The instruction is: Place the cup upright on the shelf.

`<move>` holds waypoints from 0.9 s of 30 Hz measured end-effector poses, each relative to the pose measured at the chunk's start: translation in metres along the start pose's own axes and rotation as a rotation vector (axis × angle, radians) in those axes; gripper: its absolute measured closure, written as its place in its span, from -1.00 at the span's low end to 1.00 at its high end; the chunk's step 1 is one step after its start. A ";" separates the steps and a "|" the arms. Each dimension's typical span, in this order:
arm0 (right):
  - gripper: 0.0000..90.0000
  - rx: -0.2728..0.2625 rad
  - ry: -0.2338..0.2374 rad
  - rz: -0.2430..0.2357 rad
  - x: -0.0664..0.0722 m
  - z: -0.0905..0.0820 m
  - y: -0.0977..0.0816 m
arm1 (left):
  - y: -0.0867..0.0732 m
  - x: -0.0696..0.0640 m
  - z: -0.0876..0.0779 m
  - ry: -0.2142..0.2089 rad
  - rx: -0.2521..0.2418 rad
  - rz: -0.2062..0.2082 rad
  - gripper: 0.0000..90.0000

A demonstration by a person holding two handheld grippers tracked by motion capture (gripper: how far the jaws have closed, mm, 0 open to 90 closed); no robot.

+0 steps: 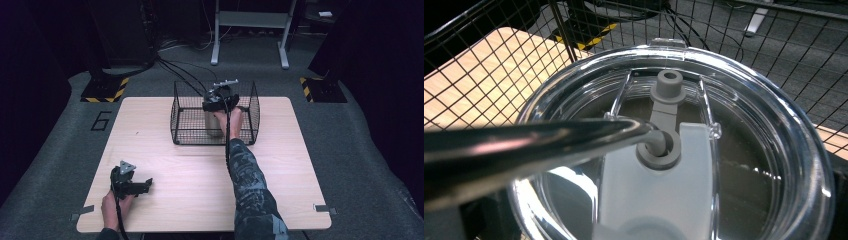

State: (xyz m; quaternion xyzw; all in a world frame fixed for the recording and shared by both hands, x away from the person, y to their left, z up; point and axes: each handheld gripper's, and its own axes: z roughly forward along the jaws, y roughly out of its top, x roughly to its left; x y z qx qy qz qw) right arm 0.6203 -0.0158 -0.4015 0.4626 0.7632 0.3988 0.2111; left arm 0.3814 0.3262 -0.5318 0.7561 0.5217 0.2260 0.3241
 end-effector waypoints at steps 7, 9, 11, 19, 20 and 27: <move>-0.93 -0.012 0.013 0.004 0.000 -0.004 -0.007 | 0.000 0.000 0.000 0.002 0.001 0.006 -0.93; -0.93 -0.009 0.016 -0.001 -0.002 -0.005 -0.009 | 0.000 0.000 0.000 0.002 0.001 0.006 -0.93; -0.93 -0.015 0.023 0.011 -0.004 -0.006 -0.010 | 0.000 0.000 0.001 0.004 -0.008 -0.005 -0.93; -0.94 -0.029 0.021 -0.020 0.000 -0.008 -0.015 | 0.000 0.000 0.001 0.004 -0.008 -0.006 -0.93; -0.94 -0.029 0.017 -0.019 0.000 -0.008 -0.015 | 0.000 0.000 0.001 0.004 -0.008 -0.005 -0.93; -0.94 -0.034 0.018 -0.026 0.001 -0.010 -0.016 | 0.000 0.000 0.001 0.004 -0.009 -0.006 -0.93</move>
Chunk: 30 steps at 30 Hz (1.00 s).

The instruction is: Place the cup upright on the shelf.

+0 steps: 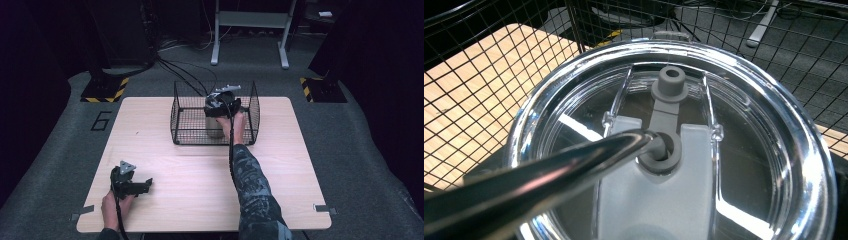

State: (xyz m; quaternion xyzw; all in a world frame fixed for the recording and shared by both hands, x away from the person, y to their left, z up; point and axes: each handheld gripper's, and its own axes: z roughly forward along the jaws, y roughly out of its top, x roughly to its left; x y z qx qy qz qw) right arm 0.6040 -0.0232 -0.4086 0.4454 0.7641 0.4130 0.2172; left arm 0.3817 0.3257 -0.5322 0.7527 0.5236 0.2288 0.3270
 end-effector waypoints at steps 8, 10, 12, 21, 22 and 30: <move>-0.99 0.036 0.000 0.002 0.002 0.000 0.002 | 0.000 0.000 0.000 0.000 0.000 0.000 -0.93; -1.00 0.058 0.001 0.014 0.005 0.000 0.003 | 0.000 0.000 0.000 0.000 0.000 0.000 -0.93; -1.00 0.060 0.020 0.007 0.005 -0.001 0.003 | 0.000 0.000 0.000 0.000 0.000 0.000 -0.93; -1.00 0.072 0.031 0.011 0.002 -0.017 0.006 | 0.000 0.000 0.000 0.000 0.000 0.000 -0.93; -1.00 0.073 0.031 0.012 0.002 -0.018 0.007 | 0.000 0.000 0.000 -0.001 0.001 -0.001 -0.93; -1.00 0.079 0.048 -0.004 -0.001 -0.046 0.008 | 0.000 0.000 -0.001 -0.004 0.008 0.001 -0.93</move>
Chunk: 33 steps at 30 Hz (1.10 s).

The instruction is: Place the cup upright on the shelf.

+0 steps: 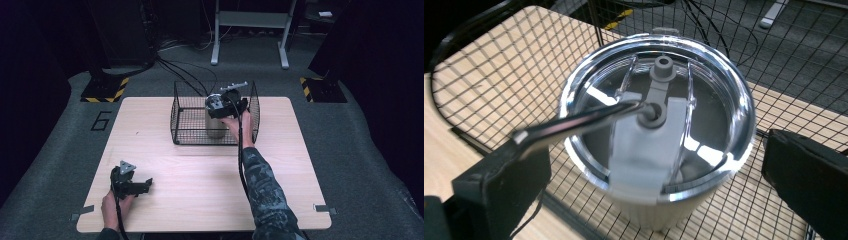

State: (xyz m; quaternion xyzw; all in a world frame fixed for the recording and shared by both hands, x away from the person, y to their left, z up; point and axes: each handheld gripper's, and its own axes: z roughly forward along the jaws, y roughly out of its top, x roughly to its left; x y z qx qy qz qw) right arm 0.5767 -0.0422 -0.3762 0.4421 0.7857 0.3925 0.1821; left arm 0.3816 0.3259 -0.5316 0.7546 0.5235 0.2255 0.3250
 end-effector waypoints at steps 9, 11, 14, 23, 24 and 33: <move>-1.00 -0.030 0.021 -0.032 0.001 -0.043 -0.007 | 0.000 0.000 0.000 0.000 0.000 0.000 -0.93; -1.00 -0.038 0.030 -0.043 0.001 -0.053 -0.011 | 0.000 0.000 0.000 0.000 0.000 0.001 -0.93; -1.00 -0.056 0.035 -0.064 0.002 -0.070 -0.017 | 0.000 0.000 0.000 0.000 0.000 0.000 -0.93; -1.00 -0.080 0.017 -0.085 0.000 -0.114 -0.051 | 0.000 0.000 0.000 0.000 0.000 0.000 -0.93; -1.00 -0.080 0.013 -0.084 -0.001 -0.118 -0.055 | 0.000 0.000 0.000 0.000 0.000 0.000 -0.93; -1.00 -0.079 -0.027 -0.064 -0.012 -0.146 -0.100 | 0.000 0.000 0.000 0.000 -0.001 0.000 -0.93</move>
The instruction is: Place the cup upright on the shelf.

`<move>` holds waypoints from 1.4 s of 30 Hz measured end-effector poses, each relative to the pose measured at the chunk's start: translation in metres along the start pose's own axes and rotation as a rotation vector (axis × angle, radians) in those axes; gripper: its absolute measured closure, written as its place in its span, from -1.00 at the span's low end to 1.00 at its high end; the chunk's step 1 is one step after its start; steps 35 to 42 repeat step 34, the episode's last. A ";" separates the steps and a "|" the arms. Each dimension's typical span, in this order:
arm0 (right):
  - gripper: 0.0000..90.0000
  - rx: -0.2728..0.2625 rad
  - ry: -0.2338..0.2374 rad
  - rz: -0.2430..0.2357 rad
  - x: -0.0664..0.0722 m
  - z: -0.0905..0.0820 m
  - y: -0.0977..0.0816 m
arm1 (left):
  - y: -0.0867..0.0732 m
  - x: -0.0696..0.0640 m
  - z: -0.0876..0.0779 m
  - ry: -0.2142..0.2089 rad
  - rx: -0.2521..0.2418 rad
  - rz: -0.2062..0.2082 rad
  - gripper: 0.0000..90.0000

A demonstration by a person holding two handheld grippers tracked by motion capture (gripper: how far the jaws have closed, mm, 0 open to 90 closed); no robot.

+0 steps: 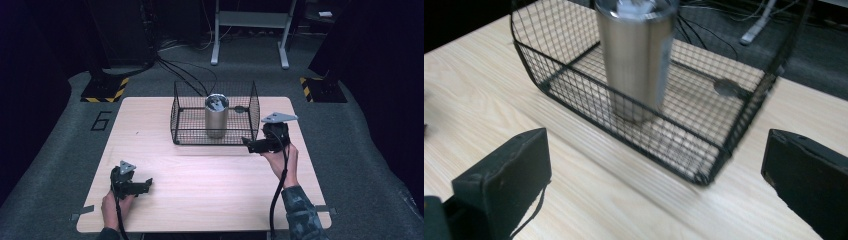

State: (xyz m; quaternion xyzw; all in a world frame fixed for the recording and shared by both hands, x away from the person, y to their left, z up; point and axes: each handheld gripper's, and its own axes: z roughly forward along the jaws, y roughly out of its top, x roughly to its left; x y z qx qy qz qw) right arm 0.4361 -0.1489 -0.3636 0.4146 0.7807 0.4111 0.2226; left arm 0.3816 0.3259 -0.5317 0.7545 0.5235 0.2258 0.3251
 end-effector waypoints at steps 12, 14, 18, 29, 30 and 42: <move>-1.00 0.045 -0.070 0.116 -0.021 -0.014 -0.086 | 0.000 0.000 0.000 0.000 0.000 0.000 -0.93; -1.00 0.062 -0.086 0.147 -0.024 -0.014 -0.103 | 0.000 0.000 0.000 0.000 0.000 0.000 -0.93; -1.00 0.100 -0.112 0.179 -0.029 -0.012 -0.131 | 0.000 0.000 0.000 0.000 -0.001 0.000 -0.93; -1.00 0.152 -0.189 0.239 -0.037 -0.010 -0.185 | 0.000 0.000 0.000 0.000 0.000 0.001 -0.94; -1.00 0.158 -0.195 0.231 -0.038 -0.010 -0.188 | 0.000 0.000 0.000 0.000 0.000 0.000 -0.94; -1.00 0.161 -0.215 0.244 -0.041 -0.010 -0.197 | 0.000 0.000 0.000 0.000 0.000 0.001 -0.94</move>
